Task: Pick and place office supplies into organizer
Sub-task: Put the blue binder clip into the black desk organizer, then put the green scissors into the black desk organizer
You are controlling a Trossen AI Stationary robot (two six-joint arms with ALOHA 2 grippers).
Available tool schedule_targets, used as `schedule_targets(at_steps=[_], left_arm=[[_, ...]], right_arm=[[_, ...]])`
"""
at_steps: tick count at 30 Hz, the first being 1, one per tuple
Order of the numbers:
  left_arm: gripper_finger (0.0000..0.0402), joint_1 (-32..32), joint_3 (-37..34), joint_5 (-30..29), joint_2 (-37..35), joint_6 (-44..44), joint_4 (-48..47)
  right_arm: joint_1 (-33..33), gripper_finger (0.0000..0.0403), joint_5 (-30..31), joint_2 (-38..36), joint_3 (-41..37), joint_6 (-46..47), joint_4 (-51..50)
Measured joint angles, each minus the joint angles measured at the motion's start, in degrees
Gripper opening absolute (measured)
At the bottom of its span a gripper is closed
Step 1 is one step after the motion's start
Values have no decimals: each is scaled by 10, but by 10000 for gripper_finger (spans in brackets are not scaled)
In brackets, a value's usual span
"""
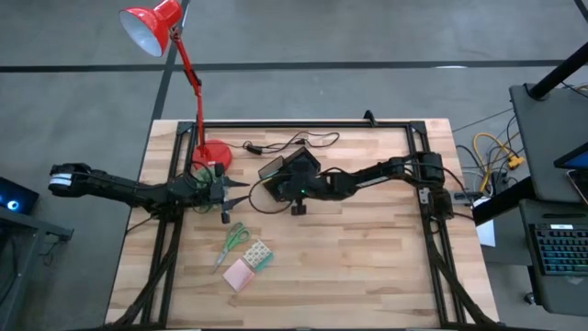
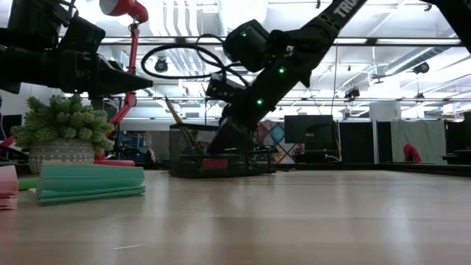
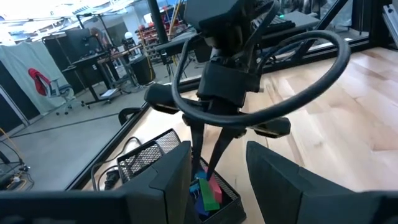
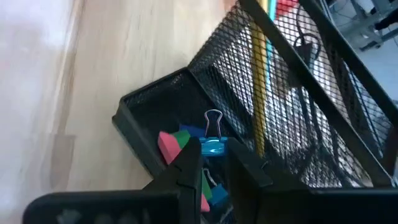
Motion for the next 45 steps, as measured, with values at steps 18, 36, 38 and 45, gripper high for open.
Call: schedule_targets(at_steps=[18, 36, 38, 45], left_arm=[[142, 0, 0, 2, 1, 0, -2], [142, 0, 0, 4, 2, 0, -4], [142, 0, 0, 4, 2, -1, -4], [142, 0, 0, 4, 2, -1, -4]], right_arm=[[0, 118, 4, -1, 52, 6, -84], [54, 98, -14, -145, 76, 128, -259], [68, 91, -18, -187, 48, 136, -253], [124, 67, -17, -370, -140, 141, -100]])
